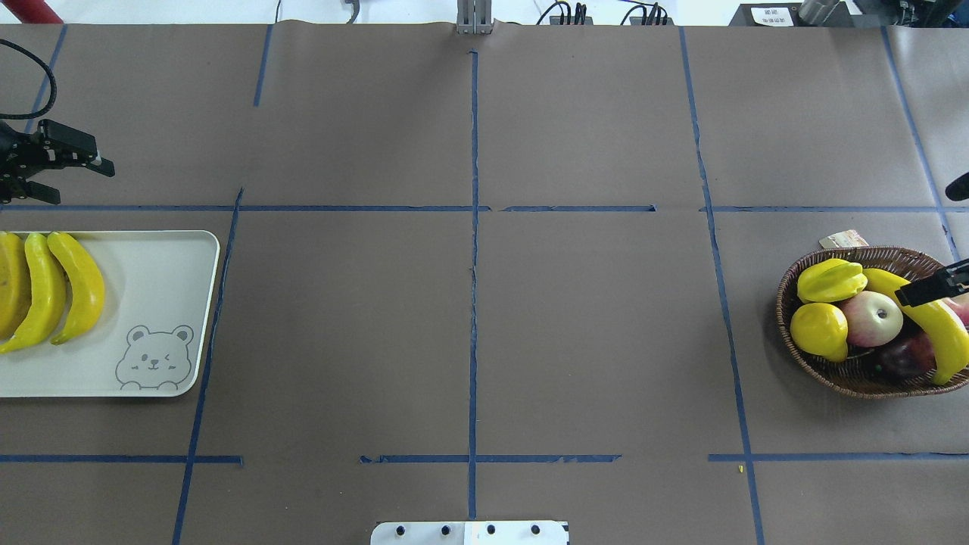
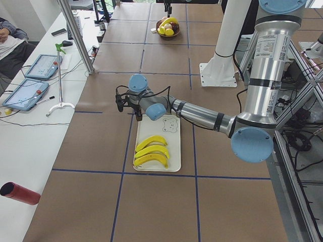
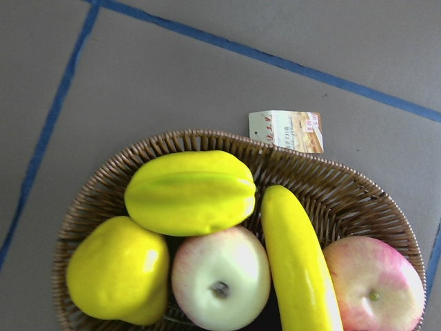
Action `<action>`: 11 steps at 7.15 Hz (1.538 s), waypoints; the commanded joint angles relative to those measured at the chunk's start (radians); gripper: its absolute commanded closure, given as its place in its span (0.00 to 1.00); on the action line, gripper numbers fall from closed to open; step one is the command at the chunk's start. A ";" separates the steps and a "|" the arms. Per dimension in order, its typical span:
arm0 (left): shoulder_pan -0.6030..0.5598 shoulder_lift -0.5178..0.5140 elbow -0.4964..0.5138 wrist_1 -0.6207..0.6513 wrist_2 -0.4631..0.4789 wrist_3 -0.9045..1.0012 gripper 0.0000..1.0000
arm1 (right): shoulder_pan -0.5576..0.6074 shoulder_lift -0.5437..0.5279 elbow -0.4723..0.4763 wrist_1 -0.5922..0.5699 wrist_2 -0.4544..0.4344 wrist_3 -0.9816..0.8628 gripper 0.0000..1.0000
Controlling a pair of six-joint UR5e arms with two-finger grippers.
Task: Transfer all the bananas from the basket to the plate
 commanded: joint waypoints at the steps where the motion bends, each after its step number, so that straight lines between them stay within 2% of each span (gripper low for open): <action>1: 0.003 -0.002 -0.004 0.000 -0.002 0.000 0.00 | 0.001 -0.090 -0.140 0.267 0.002 0.001 0.00; 4: 0.003 -0.001 -0.009 0.000 -0.004 -0.002 0.00 | -0.006 -0.090 -0.167 0.279 0.005 0.047 0.03; 6: 0.003 -0.001 -0.006 0.000 -0.004 0.000 0.00 | -0.021 -0.088 -0.194 0.279 0.004 0.045 0.19; 9: 0.003 -0.001 -0.006 0.000 -0.004 0.000 0.00 | -0.062 -0.087 -0.198 0.282 0.005 0.047 0.24; 10: 0.003 0.001 -0.006 0.000 -0.004 0.000 0.00 | -0.064 -0.087 -0.198 0.282 0.007 0.048 0.44; 11: 0.003 -0.001 -0.004 0.001 -0.004 -0.002 0.00 | -0.064 -0.087 -0.198 0.284 0.007 0.047 0.82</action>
